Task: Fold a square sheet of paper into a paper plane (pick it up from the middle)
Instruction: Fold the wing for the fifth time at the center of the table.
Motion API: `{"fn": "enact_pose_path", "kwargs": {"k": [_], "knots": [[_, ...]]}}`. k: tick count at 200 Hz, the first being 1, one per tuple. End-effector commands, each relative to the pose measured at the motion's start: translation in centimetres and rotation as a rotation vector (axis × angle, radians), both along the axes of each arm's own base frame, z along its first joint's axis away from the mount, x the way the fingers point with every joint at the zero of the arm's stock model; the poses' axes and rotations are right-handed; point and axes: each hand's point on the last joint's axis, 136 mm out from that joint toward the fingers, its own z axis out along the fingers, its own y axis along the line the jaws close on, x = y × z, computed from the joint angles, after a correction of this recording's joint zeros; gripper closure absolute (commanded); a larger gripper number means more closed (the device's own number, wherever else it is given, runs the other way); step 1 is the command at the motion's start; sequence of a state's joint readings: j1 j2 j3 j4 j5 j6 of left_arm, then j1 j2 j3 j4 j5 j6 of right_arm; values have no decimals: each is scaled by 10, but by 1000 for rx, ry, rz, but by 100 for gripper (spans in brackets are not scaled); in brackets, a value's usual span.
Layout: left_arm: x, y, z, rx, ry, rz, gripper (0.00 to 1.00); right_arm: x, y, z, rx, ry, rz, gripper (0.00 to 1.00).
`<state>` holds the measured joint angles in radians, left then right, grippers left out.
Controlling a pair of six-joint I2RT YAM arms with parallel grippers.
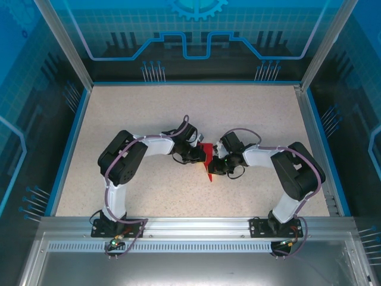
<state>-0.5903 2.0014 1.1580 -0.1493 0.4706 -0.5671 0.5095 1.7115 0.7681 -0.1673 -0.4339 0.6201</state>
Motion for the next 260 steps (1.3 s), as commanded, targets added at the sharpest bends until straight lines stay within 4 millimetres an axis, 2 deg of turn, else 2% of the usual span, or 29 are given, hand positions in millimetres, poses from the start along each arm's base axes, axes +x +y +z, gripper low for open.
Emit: {"fn": "enact_pose_path", "kwargs": {"k": [1,43,112,148,172,198,242,255,260], "knots": [[-4,2,-16,55,26,-20,95,-55,-59,-57,-294,220,-23,92],[14,21,-31,153,-6,9,95,-61,-68,-64,-344,242,-21,92],[69,52,-29,136,-27,94,95,-67,-75,-71,-383,266,-20,93],[90,59,-31,118,-20,135,95,-65,-75,-69,-380,261,-21,93],[96,56,-33,110,-14,140,96,-63,-72,-65,-362,247,-21,93],[90,58,-37,119,6,131,96,-46,-53,-44,-262,169,-21,92],[72,57,-46,130,48,97,96,12,-3,32,-26,-58,-26,89],[70,56,-48,126,52,92,96,22,7,45,4,-96,-10,89],[70,55,-47,125,53,91,96,22,8,43,-1,-93,-5,89]]}}
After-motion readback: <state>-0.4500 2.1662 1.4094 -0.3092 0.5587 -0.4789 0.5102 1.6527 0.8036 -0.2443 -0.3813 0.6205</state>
